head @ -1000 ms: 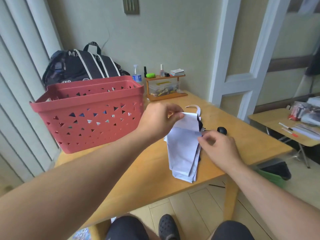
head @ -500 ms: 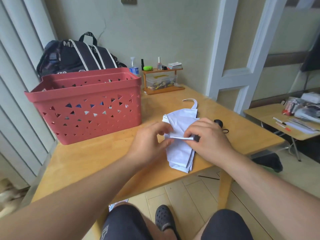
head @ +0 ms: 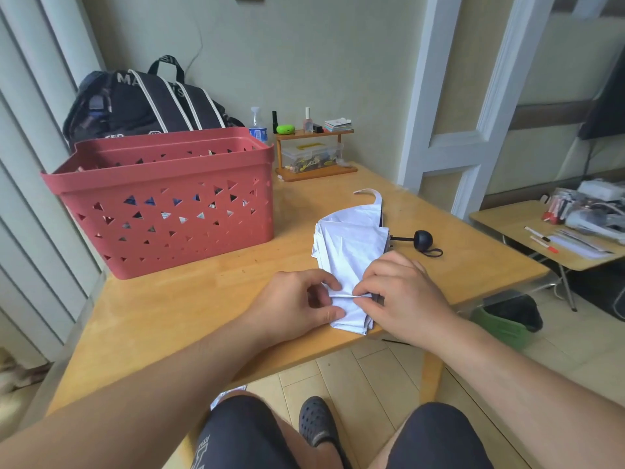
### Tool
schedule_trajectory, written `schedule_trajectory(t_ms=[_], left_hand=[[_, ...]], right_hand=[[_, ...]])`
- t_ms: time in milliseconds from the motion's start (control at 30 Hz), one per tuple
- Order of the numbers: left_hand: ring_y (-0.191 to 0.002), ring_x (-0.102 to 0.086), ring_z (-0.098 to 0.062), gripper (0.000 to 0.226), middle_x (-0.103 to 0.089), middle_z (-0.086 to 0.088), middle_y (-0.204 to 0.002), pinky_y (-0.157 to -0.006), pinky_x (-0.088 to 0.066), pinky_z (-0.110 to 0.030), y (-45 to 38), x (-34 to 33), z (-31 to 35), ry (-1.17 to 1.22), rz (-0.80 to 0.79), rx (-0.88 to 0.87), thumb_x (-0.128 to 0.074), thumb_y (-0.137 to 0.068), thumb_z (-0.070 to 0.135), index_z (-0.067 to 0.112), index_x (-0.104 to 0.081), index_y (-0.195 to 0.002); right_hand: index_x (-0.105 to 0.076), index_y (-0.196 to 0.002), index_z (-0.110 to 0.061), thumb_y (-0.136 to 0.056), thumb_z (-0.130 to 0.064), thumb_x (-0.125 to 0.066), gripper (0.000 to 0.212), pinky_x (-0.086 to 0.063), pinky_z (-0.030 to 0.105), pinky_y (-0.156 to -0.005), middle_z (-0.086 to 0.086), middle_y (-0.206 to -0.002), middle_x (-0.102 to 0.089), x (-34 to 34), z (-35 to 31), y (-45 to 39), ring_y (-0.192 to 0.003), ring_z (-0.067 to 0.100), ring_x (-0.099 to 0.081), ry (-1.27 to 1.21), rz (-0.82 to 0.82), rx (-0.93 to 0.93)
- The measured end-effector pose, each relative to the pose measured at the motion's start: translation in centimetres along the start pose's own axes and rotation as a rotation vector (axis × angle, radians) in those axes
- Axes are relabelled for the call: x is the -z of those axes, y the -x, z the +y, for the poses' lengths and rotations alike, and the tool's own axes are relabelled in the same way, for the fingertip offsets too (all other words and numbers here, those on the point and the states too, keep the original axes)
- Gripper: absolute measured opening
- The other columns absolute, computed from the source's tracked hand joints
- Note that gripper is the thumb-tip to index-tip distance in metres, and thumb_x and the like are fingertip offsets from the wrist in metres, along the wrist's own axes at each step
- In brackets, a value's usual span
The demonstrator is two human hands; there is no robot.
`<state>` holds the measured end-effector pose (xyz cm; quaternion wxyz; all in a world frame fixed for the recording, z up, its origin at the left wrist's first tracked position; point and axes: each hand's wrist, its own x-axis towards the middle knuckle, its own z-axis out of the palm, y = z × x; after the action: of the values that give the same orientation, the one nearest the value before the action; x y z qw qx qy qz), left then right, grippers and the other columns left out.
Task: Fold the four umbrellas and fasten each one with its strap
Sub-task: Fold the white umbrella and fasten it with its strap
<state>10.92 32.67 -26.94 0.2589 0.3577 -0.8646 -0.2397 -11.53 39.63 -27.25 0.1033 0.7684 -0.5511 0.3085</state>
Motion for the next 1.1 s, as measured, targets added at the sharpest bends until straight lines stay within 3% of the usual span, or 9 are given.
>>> schedule_trajectory(t_ms=[167, 300, 433, 533, 667, 800, 867, 967, 1100], left_hand=[[-0.081, -0.068, 0.001, 0.032, -0.074, 0.022, -0.084, -0.082, -0.053, -0.021, 0.0, 0.5, -0.1, -0.029, -0.061, -0.010, -0.087, -0.080, 0.047, 0.033, -0.077, -0.107], [-0.089, -0.062, -0.011, 0.049, -0.070, 0.010, -0.089, -0.082, -0.050, -0.034, -1.3, 1.2, -0.1, -0.282, -0.094, -0.083, -0.048, -0.098, 0.067, 0.027, -0.076, -0.092], [-0.112, -0.058, -0.020, 0.027, -0.064, 0.003, -0.118, -0.096, -0.046, -0.033, -5.3, 1.2, 1.9, -0.344, 0.042, -0.192, -0.057, -0.101, 0.040, 0.032, -0.074, -0.120], [-0.127, -0.053, -0.026, 0.036, -0.059, -0.003, -0.140, -0.101, -0.047, -0.038, -9.1, 0.3, 3.6, -0.444, 0.040, -0.232, -0.054, -0.101, 0.023, 0.025, -0.067, -0.135], [-0.127, -0.051, -0.034, 0.045, -0.055, -0.005, -0.136, -0.096, -0.049, -0.047, -10.9, -2.0, 2.6, -0.542, -0.120, -0.089, -0.038, -0.101, 0.046, 0.017, -0.059, -0.129], [-0.153, -0.019, -0.030, 0.069, -0.011, -0.003, -0.172, -0.124, -0.021, -0.047, -9.3, -4.4, 0.7, -0.629, -0.341, -0.049, -0.016, -0.104, 0.061, 0.026, -0.022, -0.163], [-0.160, 0.004, -0.023, 0.070, 0.010, 0.001, -0.174, -0.128, -0.007, -0.045, -8.7, -4.4, 0.6, -0.606, -0.431, -0.049, -0.017, -0.107, 0.060, 0.027, -0.001, -0.167], [-0.159, 0.018, -0.019, 0.072, 0.021, 0.002, -0.172, -0.129, 0.002, -0.044, -8.7, -4.3, 0.4, -0.612, -0.493, -0.057, -0.013, -0.106, 0.063, 0.027, 0.010, -0.165], [-0.158, 0.022, -0.017, 0.072, 0.023, 0.003, -0.171, -0.129, 0.008, -0.043, -8.0, -4.0, 1.2, -0.624, -0.499, -0.038, -0.012, -0.107, 0.062, 0.027, 0.012, -0.165]], right_hand=[[-0.076, -0.082, -0.034, -0.086, -0.031, -0.075, 0.005, -0.042, 0.036, -0.087, -0.021, -0.082, -0.059, 0.1, -0.5, 0.2, -0.098, 0.009, -0.050, -0.105, -0.079, -0.114], [-0.076, -0.082, -0.035, -0.086, -0.036, -0.066, 0.011, -0.049, 0.040, -0.090, -0.021, -0.083, -0.061, -0.6, -0.8, 1.0, -0.099, 0.009, -0.049, -0.122, -0.180, -0.188], [-0.075, -0.086, -0.038, -0.091, -0.039, -0.062, 0.014, -0.044, 0.041, -0.098, -0.022, -0.090, -0.060, -0.7, -1.0, 1.5, -0.108, 0.005, -0.047, -0.123, -0.228, -0.244], [-0.078, -0.100, -0.040, -0.094, -0.047, -0.058, 0.022, -0.040, 0.040, -0.103, -0.025, -0.095, -0.054, -0.3, -1.1, 2.0, -0.113, 0.000, -0.045, -0.121, -0.266, -0.241], [-0.073, -0.124, -0.038, -0.095, -0.056, -0.046, 0.044, -0.038, 0.031, -0.106, -0.025, -0.106, -0.051, 0.5, -1.5, 3.6, -0.118, -0.004, -0.044, -0.154, -0.324, -0.201], [-0.079, -0.116, -0.028, -0.100, -0.038, -0.063, 0.025, -0.044, 0.014, -0.097, -0.023, -0.113, -0.064, 2.2, -0.4, 4.0, -0.120, -0.006, -0.054, -0.336, -0.334, -0.252], [-0.081, -0.101, -0.027, -0.099, -0.029, -0.064, 0.018, -0.046, 0.013, -0.089, -0.021, -0.104, -0.069, 2.5, 1.2, 2.0, -0.107, -0.005, -0.061, -0.336, -0.196, -0.288], [-0.079, -0.109, -0.026, -0.100, -0.021, -0.062, 0.020, -0.037, 0.003, -0.091, -0.023, -0.112, -0.067, 1.6, 4.5, -2.9, -0.105, -0.009, -0.059, -0.289, -0.037, -0.391], [-0.076, -0.114, -0.031, -0.101, -0.020, -0.059, 0.024, -0.046, 0.024, -0.100, -0.019, -0.117, -0.072, -0.7, 7.5, -6.7, -0.110, 0.003, -0.063, -0.266, -0.135, -0.519]])
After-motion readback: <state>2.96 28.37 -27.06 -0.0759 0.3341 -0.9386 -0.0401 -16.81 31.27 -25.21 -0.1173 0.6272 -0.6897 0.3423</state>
